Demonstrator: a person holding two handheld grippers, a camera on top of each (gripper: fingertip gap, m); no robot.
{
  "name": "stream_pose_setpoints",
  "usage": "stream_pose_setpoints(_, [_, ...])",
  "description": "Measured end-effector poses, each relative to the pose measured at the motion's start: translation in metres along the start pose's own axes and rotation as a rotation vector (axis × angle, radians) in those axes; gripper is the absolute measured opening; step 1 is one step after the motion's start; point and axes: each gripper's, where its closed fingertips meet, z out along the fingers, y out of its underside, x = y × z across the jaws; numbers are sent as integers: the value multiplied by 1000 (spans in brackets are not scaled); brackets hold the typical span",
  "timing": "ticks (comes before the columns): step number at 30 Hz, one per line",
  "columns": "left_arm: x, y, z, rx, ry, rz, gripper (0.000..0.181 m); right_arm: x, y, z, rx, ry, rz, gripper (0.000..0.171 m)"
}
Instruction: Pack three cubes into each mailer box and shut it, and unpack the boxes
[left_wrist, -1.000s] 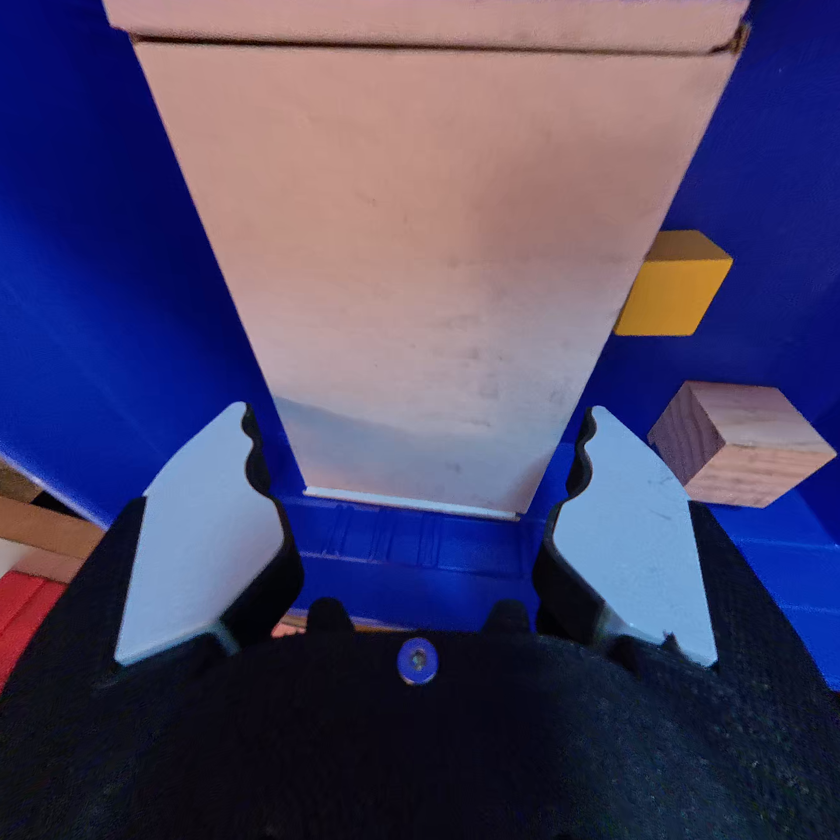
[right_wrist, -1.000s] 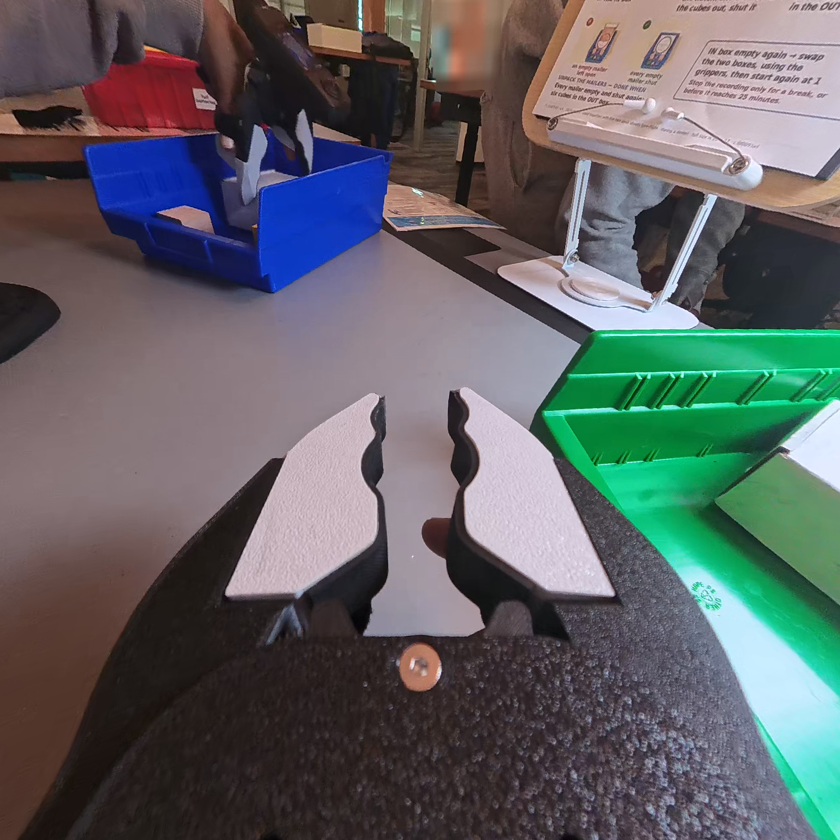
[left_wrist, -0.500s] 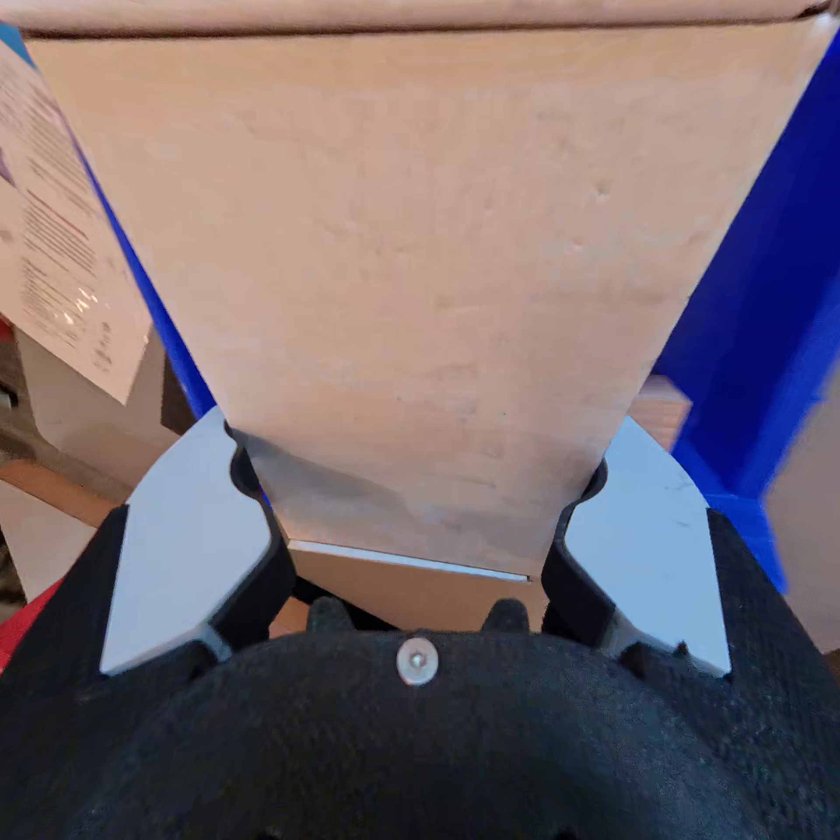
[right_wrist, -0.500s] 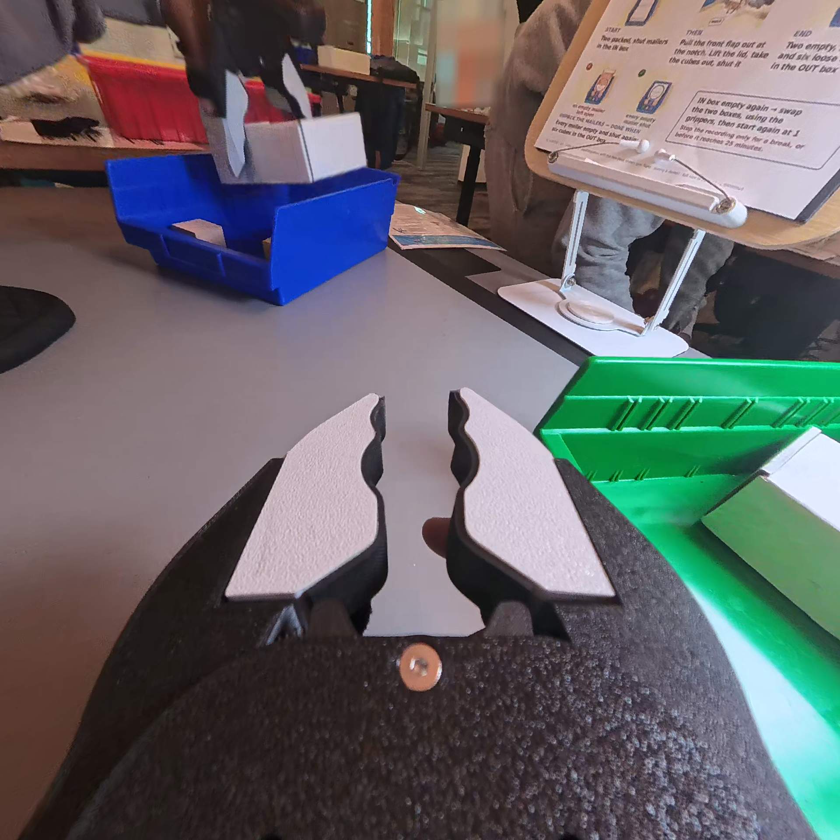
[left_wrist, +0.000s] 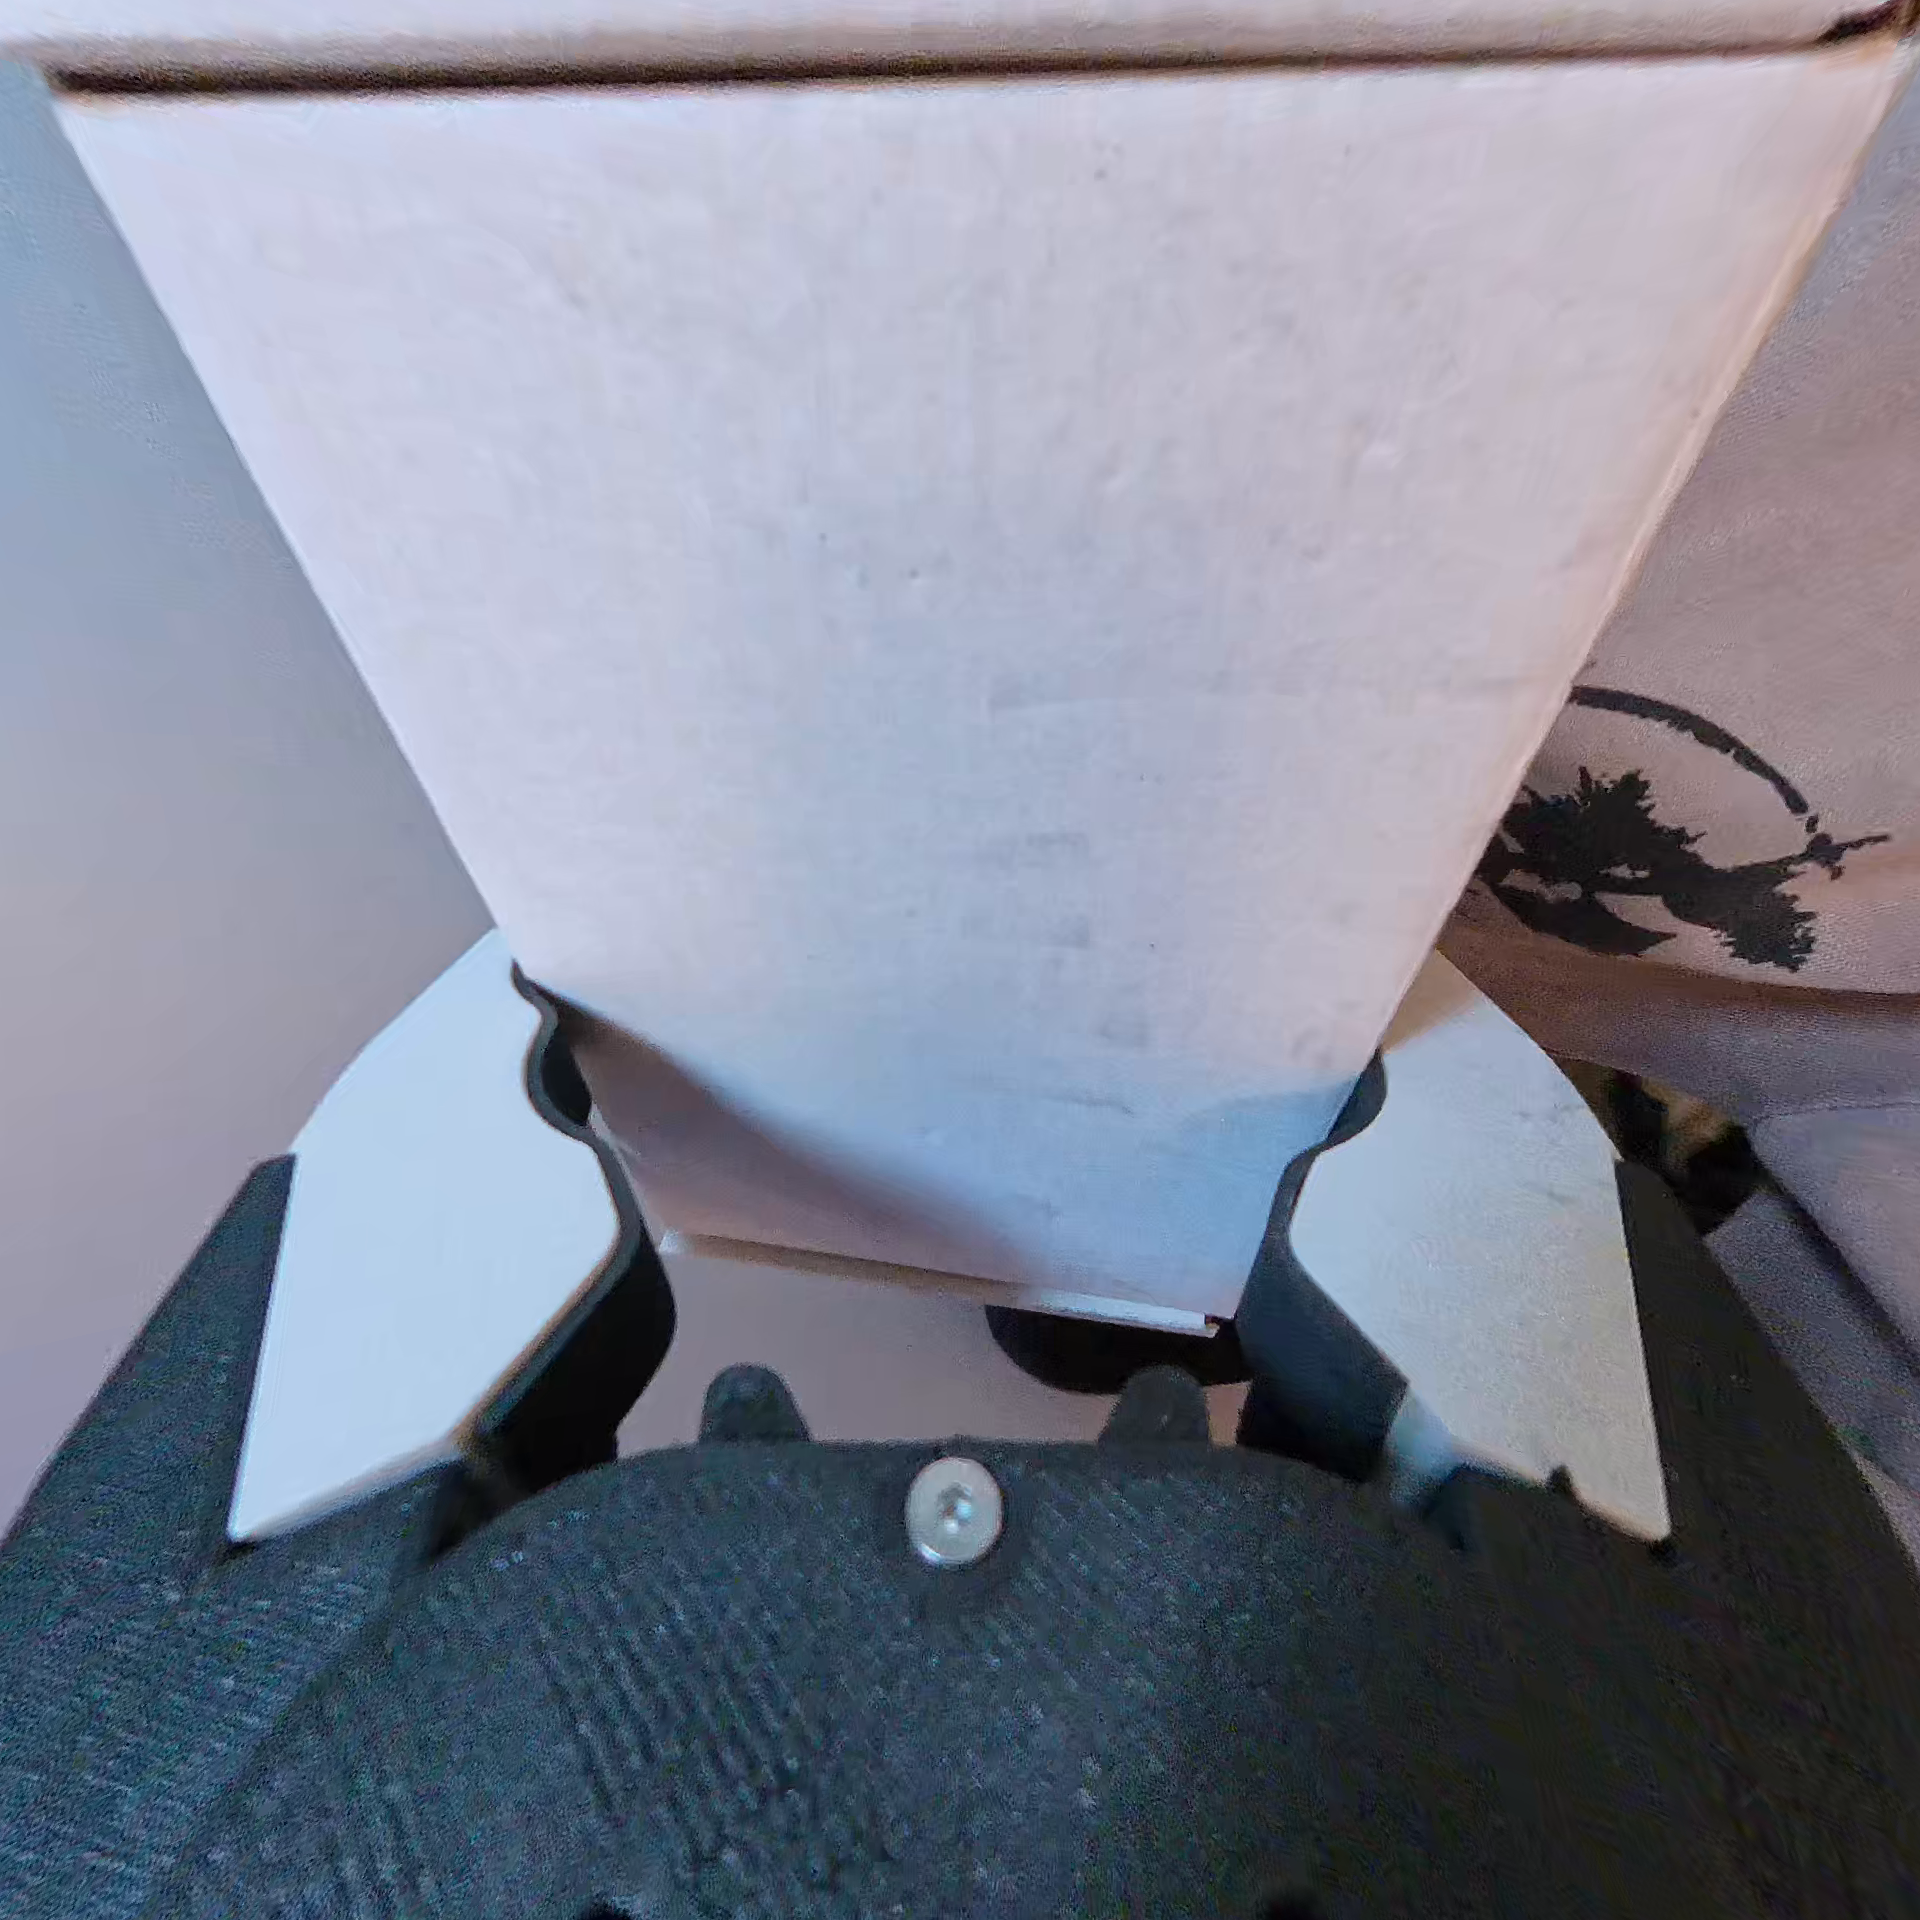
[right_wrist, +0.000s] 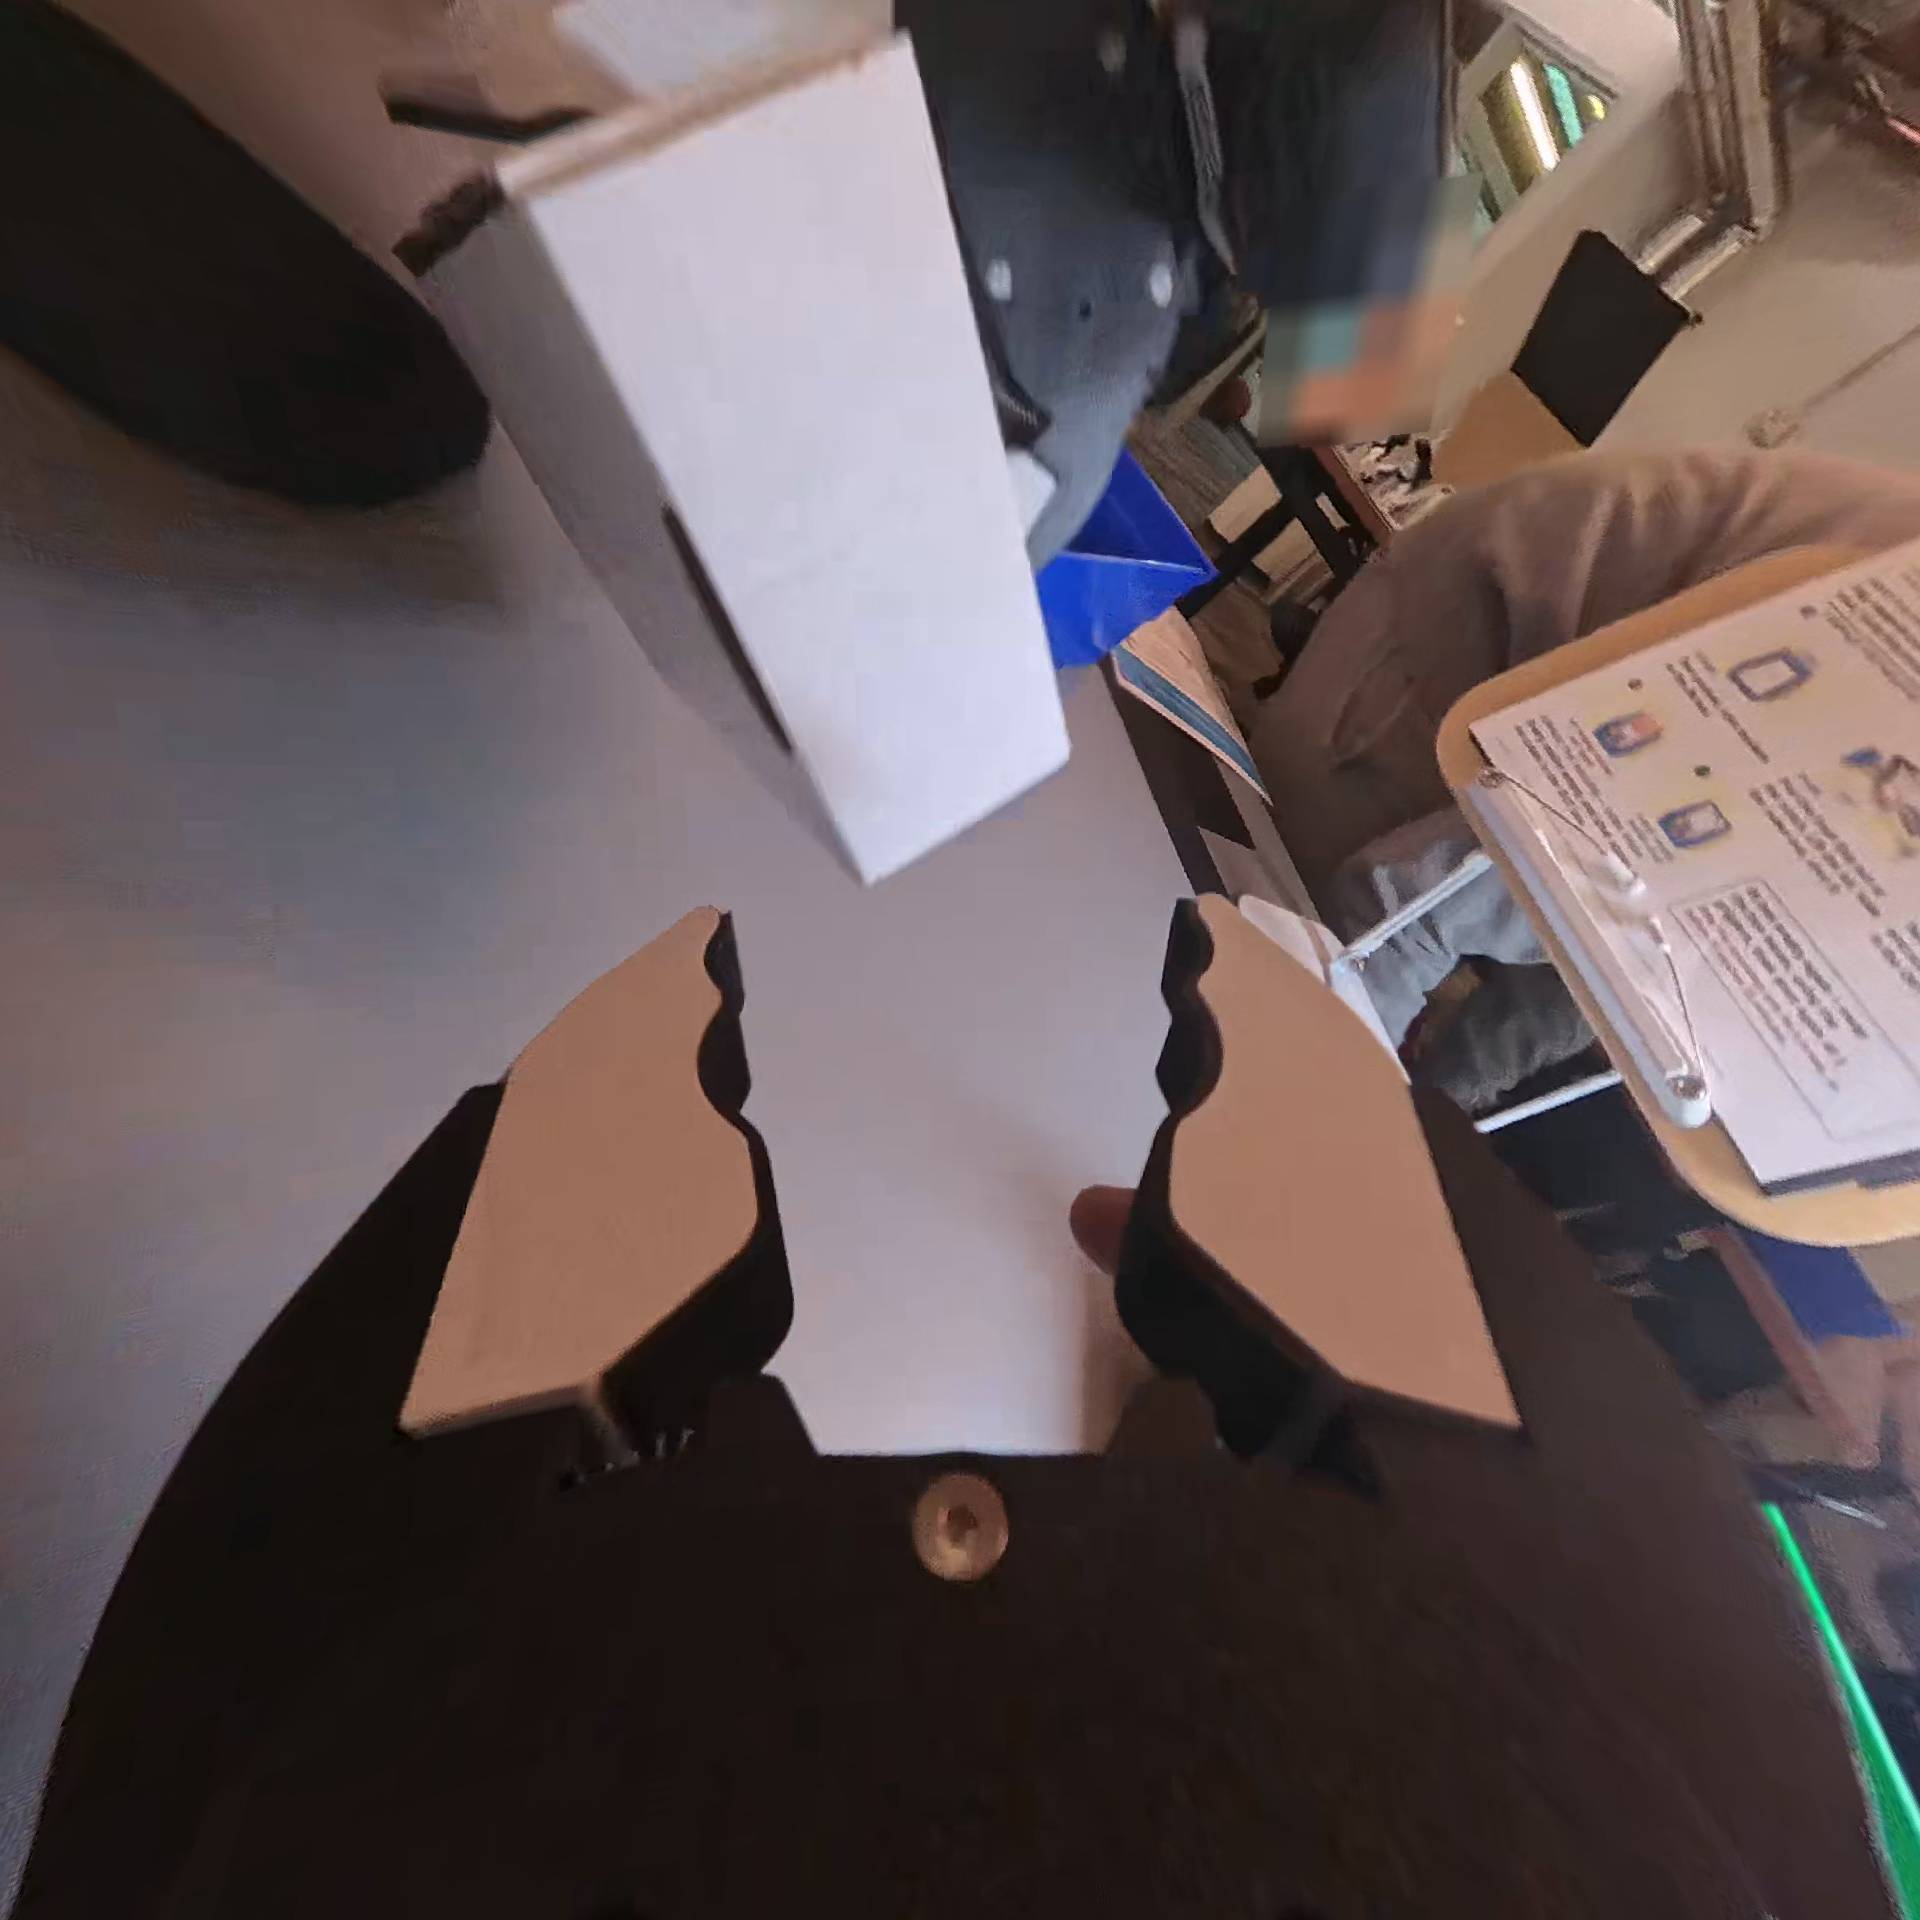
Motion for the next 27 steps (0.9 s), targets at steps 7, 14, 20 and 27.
stream_pose_setpoints(7, [5,-35,40,-42,286,-7,140,-47,-7,7,-22,-166,-85,82])
stream_pose_setpoints(14, [-21,-66,23,264,242,-7,122,-45,15,-4,-40,-231,48,69])
stream_pose_setpoints(20, [-34,-77,-46,723,-195,91,110,-27,57,-12,-52,-314,353,69])
stream_pose_setpoints(27, [-57,-46,-16,829,-574,-47,111,-32,84,-4,-131,-393,521,69])
